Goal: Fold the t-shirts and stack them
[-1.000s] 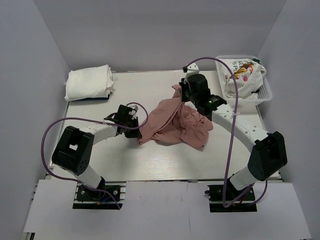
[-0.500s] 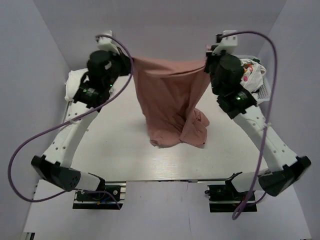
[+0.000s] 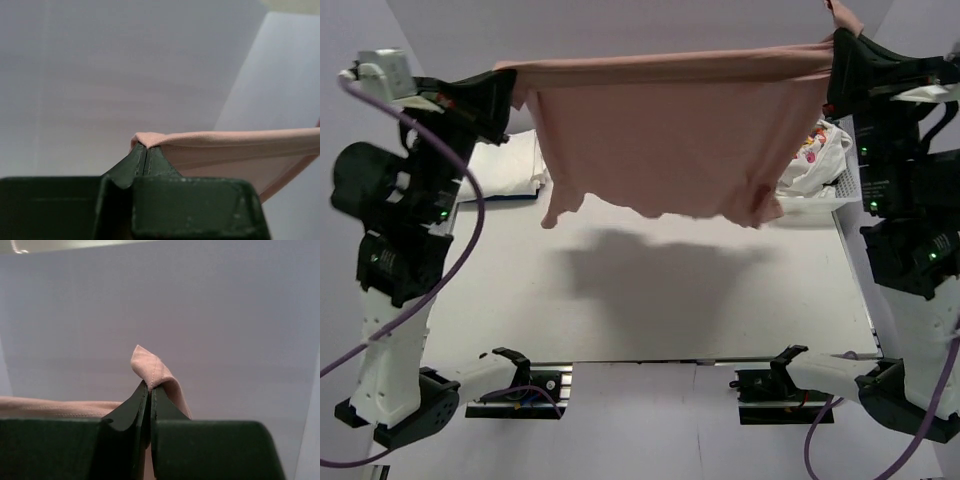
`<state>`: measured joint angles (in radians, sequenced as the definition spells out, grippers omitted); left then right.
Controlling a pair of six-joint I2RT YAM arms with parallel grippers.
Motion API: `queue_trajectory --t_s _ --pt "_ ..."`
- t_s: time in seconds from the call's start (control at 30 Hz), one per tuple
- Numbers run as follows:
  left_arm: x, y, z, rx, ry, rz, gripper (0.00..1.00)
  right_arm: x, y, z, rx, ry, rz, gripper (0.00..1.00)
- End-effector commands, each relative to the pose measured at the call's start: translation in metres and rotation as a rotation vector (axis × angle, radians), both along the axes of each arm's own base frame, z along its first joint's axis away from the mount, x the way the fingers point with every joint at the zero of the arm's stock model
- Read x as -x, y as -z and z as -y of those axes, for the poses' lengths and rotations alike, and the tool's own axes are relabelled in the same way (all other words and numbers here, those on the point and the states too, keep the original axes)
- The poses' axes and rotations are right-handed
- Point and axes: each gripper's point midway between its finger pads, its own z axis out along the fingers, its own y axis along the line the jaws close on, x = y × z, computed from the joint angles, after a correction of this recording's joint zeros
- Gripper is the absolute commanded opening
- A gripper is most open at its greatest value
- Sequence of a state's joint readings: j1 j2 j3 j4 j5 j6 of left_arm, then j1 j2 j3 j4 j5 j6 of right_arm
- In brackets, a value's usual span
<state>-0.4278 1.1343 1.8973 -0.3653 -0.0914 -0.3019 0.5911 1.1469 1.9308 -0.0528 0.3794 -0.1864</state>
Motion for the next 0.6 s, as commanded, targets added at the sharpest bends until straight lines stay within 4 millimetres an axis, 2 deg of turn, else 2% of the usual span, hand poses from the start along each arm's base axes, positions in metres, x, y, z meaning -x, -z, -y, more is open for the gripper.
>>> queue_trajectory --t_s 0.0,0.13,0.2,0.3,0.37,0.47,0.5,0.53,0.57 --pt "0.045 -0.043 -0.032 0.026 -0.061 0.139 0.00 0.045 -0.035 0.030 -0.018 0.027 0.129 0.00" --pt "0.058 -0.051 -0.035 0.024 -0.050 0.169 0.00 0.056 -0.041 0.033 -0.008 0.017 0.165 0.00" --pt "0.061 -0.054 -0.036 0.028 -0.050 0.177 0.00 0.051 -0.039 0.032 -0.004 0.026 0.154 0.00" --pt "0.048 -0.048 -0.034 0.050 -0.055 0.149 0.00 0.041 -0.038 0.030 -0.001 0.055 0.150 0.00" --pt "0.037 -0.039 -0.027 0.040 -0.045 0.139 0.00 0.022 -0.033 0.025 0.007 0.095 0.128 0.00" --pt "0.003 -0.028 -0.027 0.058 -0.111 0.092 0.00 -0.010 -0.017 0.021 0.027 0.182 0.070 0.00" --pt "-0.011 -0.020 -0.031 0.054 -0.160 0.070 0.00 -0.035 -0.005 0.009 0.045 0.199 0.042 0.00" --pt "-0.022 -0.018 -0.033 0.042 -0.200 0.070 0.00 -0.046 0.001 0.007 0.050 0.223 0.023 0.00" --pt "-0.050 -0.001 -0.028 0.014 -0.235 0.025 0.00 -0.055 0.007 0.005 0.073 0.250 0.011 0.00"
